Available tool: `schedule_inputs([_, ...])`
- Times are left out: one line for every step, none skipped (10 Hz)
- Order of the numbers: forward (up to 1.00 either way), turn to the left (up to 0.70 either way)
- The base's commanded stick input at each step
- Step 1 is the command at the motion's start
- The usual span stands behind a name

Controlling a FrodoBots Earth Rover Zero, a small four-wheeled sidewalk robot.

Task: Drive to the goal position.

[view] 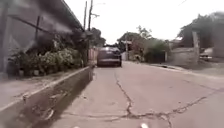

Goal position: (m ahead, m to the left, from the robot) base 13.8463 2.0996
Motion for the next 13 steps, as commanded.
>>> schedule_inputs([0.6, 0.0])
schedule_inputs([0.08, 0.0])
schedule_inputs([0.06, 0.0])
schedule_inputs([0.06, 0.0])
schedule_inputs([0.06, 0.0])
schedule_inputs([0.06, 0.0])
schedule_inputs([0.06, 0.0])
schedule_inputs([0.06, 0.0])
schedule_inputs([0.06, 0.0])
schedule_inputs([0.06, 0.0])
schedule_inputs([0.06, 0.0])
schedule_inputs([0.06, 0.0])
schedule_inputs([0.06, 0.0])
